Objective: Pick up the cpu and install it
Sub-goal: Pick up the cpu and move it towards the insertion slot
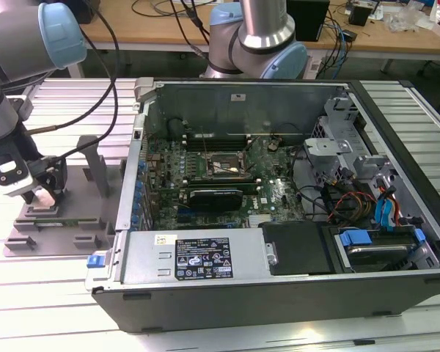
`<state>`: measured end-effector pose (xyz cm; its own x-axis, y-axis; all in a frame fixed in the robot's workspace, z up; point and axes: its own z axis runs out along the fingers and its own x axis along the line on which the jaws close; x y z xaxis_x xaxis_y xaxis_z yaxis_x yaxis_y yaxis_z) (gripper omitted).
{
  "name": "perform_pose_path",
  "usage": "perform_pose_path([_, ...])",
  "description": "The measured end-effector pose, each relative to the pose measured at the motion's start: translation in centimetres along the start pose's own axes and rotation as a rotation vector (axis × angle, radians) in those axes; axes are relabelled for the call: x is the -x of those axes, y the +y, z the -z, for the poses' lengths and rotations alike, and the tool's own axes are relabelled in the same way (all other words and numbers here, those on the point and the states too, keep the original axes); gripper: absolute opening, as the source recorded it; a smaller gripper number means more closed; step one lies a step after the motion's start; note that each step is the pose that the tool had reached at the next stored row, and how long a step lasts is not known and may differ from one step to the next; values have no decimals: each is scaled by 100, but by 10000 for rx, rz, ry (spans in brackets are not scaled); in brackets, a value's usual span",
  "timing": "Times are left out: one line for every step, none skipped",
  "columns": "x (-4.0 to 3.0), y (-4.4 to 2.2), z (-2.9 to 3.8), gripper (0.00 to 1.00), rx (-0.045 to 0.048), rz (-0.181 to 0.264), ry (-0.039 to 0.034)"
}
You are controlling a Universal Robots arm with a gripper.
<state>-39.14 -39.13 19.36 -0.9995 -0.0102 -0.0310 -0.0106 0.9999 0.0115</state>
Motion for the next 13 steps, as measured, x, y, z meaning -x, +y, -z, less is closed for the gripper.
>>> perform_pose_path([0,0,0,54,0,0,0])
perform_pose_path([0,0,0,54,0,0,0])
perform_pose_path([0,0,-1,54,0,0,0])
perform_pose_path([0,0,-1,54,0,0,0])
perform_pose_path([0,0,-1,55,0,0,0])
perform_pose_path([0,0,-1,55,0,0,0])
perform_pose_path([0,0,-1,62,0,0,0])
perform_pose_path([0,1,-11,62,3,0,-5])
perform_pose_path([-1,0,-28,62,-1,2,-1])
perform_pose_path([-1,-1,-29,62,-2,2,2])
perform_pose_path([-1,0,-38,62,0,1,-2])
perform_pose_path([-1,0,-46,62,1,2,-3])
perform_pose_path([-2,-1,-53,62,-1,1,0])
